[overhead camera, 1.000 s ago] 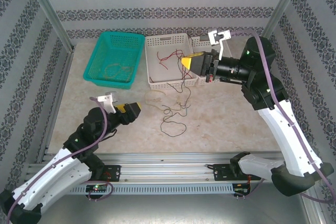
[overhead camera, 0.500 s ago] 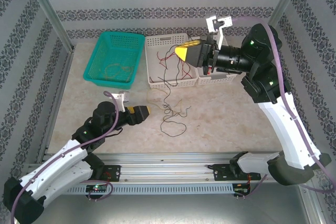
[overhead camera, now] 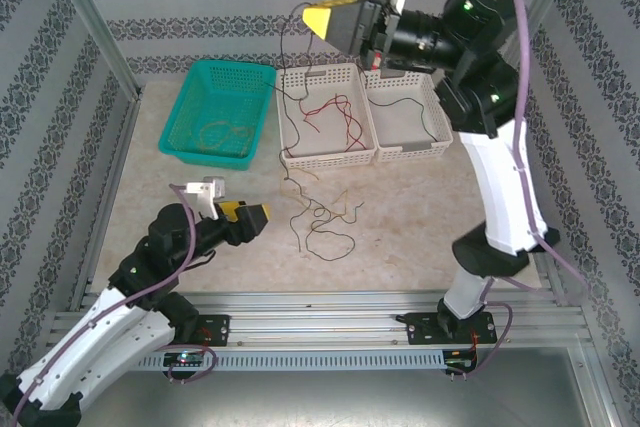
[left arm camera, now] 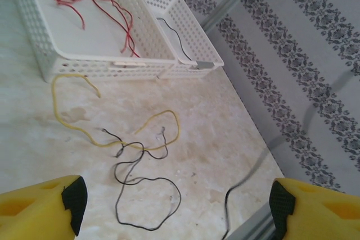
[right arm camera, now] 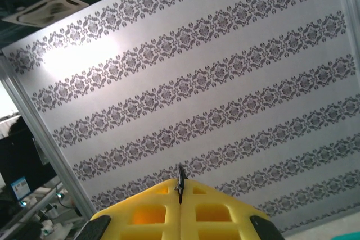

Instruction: Untangle the cables

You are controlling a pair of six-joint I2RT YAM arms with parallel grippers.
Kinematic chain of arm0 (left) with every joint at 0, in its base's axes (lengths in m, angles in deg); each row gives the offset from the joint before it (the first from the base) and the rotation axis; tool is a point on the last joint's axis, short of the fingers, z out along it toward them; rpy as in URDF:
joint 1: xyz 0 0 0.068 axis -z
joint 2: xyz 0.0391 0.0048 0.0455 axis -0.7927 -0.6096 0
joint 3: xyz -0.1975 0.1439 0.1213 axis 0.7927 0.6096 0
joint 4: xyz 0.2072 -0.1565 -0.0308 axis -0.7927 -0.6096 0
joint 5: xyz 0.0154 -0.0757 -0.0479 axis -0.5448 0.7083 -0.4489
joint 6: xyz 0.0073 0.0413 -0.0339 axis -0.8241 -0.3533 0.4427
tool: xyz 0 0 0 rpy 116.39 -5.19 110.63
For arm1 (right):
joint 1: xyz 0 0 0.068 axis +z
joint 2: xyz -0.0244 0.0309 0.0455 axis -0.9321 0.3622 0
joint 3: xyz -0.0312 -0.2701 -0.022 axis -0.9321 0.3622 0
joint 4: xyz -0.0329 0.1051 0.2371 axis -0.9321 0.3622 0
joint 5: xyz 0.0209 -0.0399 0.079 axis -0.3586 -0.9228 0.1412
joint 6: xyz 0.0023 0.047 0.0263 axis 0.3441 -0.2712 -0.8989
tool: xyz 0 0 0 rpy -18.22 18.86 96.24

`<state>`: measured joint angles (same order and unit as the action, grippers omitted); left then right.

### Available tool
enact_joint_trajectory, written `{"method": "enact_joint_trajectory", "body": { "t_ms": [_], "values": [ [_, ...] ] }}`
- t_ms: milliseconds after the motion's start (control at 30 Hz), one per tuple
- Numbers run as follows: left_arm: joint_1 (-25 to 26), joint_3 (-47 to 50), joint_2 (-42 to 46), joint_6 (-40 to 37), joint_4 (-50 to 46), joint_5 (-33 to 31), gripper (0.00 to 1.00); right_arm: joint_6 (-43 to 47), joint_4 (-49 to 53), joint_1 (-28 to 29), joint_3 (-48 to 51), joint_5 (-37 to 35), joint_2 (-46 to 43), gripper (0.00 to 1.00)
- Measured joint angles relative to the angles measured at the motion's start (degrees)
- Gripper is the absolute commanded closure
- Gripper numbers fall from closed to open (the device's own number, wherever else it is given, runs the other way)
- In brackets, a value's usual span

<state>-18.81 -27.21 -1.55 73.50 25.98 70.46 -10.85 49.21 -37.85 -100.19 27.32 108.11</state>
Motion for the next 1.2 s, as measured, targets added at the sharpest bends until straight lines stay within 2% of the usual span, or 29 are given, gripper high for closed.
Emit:
{"method": "enact_joint_trajectory", "body": {
  "t_ms": [133,300,500,633,800,967,1067,1200],
  "values": [
    [0.00,-2.71,2.62,-1.42,-5.81,-3.43,0.12,-6.25,-1.68,-0.81,-11.67,0.76,11.47,1.00],
    [0.00,-3.15,3.13,-2.36,-9.73,-5.60,0.10,-8.90,-0.59,-0.37,-12.39,1.86,17.49,1.00],
    [0.00,-3.98,2.84,-2.93,-10.01,-8.28,0.08,-7.45,1.73,1.14,-11.78,2.58,16.72,1.00],
    [0.00,-5.81,0.44,-2.99,-8.41,-8.48,0.09,-4.96,2.62,0.22,-7.08,1.09,11.54,1.00],
    [-0.02,-6.32,-1.29,-3.45,-7.63,-8.48,0.08,-3.06,3.32,-6.25,-5.70,-1.62,6.56,1.00],
    [-0.02,-10.32,-2.86,-5.79,-9.60,-8.74,0.08,-4.07,1.81,-16.35,-2.97,-3.37,3.06,1.00],
    [-0.02,-14.01,-4.26,-7.56,-10.84,-8.94,0.07,-5.73,-0.02,-21.27,-1.88,-3.89,3.02,1.00],
    [-0.07,-17.53,-6.38,-10.32,-12.46,-9.38,0.07,-8.22,-2.16,-24.92,-1.66,-4.31,4.52,1.00]
  ]
}}
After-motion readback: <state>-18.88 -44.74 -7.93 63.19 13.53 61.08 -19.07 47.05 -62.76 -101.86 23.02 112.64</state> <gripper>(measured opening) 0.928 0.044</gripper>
